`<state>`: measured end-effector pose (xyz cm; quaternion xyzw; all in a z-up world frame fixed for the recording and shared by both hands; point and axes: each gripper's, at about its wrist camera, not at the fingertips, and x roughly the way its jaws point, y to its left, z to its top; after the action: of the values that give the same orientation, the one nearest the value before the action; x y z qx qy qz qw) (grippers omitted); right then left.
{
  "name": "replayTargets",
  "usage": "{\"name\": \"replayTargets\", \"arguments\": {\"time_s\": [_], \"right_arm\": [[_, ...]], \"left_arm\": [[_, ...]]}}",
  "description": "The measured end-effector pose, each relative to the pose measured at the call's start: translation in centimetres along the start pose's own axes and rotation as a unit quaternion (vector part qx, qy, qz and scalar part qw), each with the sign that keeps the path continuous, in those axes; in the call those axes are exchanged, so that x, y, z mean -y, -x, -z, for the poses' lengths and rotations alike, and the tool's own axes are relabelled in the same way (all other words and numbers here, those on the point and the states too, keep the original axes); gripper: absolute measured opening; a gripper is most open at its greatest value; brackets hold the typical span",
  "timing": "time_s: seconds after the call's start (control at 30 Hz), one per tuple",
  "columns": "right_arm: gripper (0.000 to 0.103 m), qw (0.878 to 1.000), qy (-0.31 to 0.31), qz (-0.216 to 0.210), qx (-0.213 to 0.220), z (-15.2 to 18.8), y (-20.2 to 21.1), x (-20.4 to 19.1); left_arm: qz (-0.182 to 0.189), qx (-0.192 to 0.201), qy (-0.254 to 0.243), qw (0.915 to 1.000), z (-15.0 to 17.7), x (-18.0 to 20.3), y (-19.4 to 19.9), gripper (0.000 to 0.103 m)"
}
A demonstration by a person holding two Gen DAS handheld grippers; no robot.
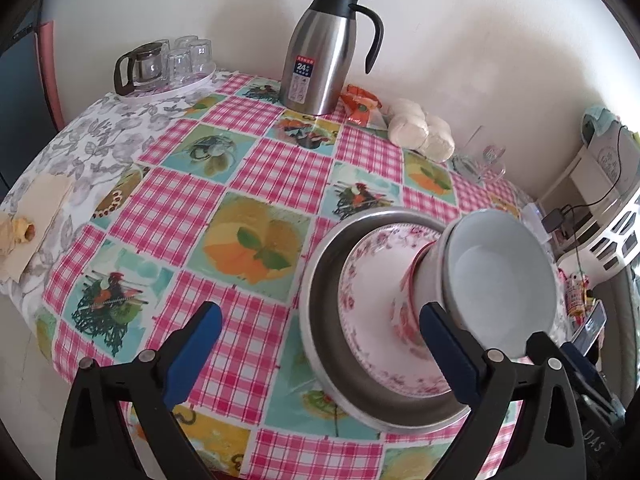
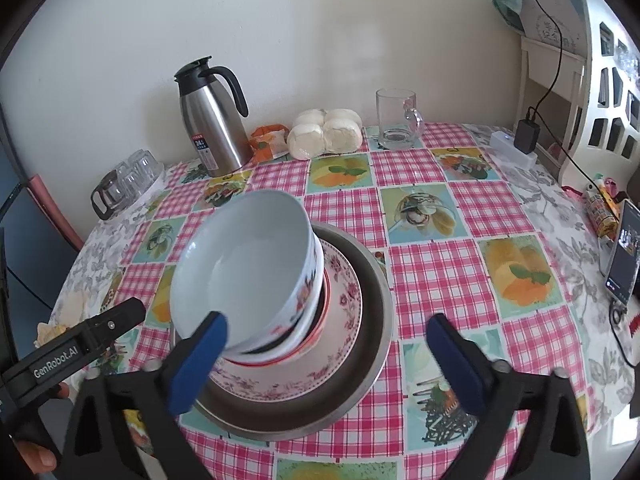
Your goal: Organize plates and bowls
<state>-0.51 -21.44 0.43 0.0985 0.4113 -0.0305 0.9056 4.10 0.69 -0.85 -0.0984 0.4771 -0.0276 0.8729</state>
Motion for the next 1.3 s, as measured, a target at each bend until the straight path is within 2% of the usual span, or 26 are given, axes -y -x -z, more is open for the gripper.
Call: {"name": "replayTargets", "arguments": {"time_s": [0.13,0.2,0.37,0.6,0.8,1.3], "right_arm": [[0.103,1.000,0.003,-0.005,0.002,0.7,0.3,-0.1],[0.103,1.000,0.011,0.008,-0.002,1.2,0.4,-0.3],[0.103,1.000,0.020,0.014,-0.014,2.4,0.4,-0.3],[0.103,0.999,0.022,0.035,-0.036,4.1,-0.6,0.6],[0.103,0.997,0.034,0.047,-0.057,5.1,-1.9,1.2],[0.103,0.995,0.033,0.056,-0.081,6.3,-2.9,2.0]], "left_arm": [[-0.013,-0.008,-0.009,0.9999,1.0,-0.2,-0.1,0.099],[-0.022,-0.012,-0.013,0.9996,1.4,-0.3,-0.2,0.099],[-0.017,-0.013,-0.023,0.9995,2.6,-0.4,0.1,0.099],[-0.064,-0.045,-0.035,0.9963,4.0,-0.3,-0.5,0.099],[-0.098,-0.065,-0.077,0.9901,5.3,0.8,-1.3,0.099],[-0.102,-0.108,-0.074,0.9860,6.3,0.6,-2.7,0.099]]}}
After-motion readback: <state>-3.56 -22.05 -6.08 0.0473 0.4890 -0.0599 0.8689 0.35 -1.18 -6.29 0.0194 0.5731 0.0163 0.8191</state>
